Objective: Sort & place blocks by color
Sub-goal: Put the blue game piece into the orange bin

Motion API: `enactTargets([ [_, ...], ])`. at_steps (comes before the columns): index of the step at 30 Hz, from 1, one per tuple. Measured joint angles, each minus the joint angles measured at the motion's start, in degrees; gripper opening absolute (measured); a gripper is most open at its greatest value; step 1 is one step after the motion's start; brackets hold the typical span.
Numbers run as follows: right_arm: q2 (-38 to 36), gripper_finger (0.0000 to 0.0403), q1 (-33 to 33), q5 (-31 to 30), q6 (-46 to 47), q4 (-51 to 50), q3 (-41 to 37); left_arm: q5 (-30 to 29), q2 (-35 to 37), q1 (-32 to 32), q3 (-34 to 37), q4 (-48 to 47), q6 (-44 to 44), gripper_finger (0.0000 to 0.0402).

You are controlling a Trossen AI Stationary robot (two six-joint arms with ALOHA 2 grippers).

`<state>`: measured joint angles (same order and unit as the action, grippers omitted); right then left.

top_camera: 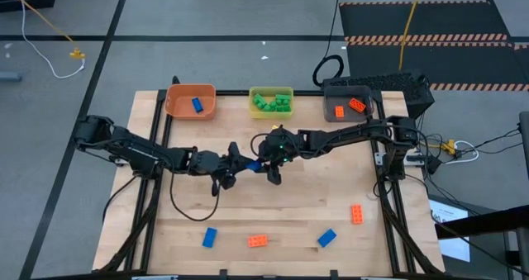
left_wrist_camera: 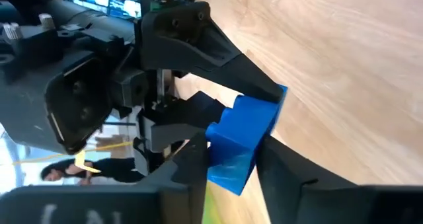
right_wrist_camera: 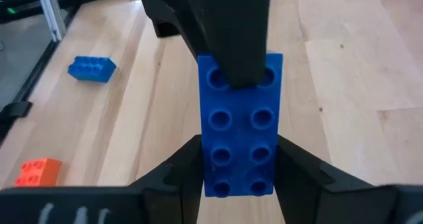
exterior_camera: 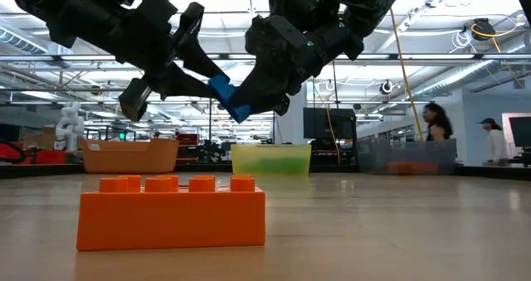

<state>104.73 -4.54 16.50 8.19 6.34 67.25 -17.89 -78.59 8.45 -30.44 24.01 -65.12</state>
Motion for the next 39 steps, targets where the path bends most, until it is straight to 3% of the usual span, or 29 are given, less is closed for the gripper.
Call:
enactTargets([
  [3,0.0,0.0148,0.0,-1.6,-0.3,-0.1,-0.1,-0.7,0.0,0.0,0.1,-0.9,1.9,0.0086],
  [8,0.0,0.0166,-0.3,-3.5,-1.4,1.5,0.1,-2.5,0.0,0.1,0.1,-1.8,3.2,0.0086],
  [15,-0.1,0.0171,-1.4,-3.9,-1.9,-1.2,0.2,-12.0,-0.1,1.1,0.1,-2.9,3.0,0.0106],
  [23,-0.1,0.0171,-3.2,-2.9,-1.8,-6.1,0.1,-23.6,0.5,-0.9,0.1,-4.7,14.8,0.0061],
  [30,-0.1,0.0171,-4.0,-2.9,-2.0,-7.4,0.1,-32.2,2.8,-2.9,0.0,-6.9,15.8,0.0077],
  [35,-0.1,0.0171,-3.8,-2.9,-1.9,-8.7,0.1,-41.6,6.3,-6.7,0.0,-14.1,19.5,0.0065],
  [39,-0.1,0.0171,-3.8,-2.9,-1.8,-8.3,0.1,-42.2,10.7,-11.3,0.0,-22.2,27.8,0.0065],
])
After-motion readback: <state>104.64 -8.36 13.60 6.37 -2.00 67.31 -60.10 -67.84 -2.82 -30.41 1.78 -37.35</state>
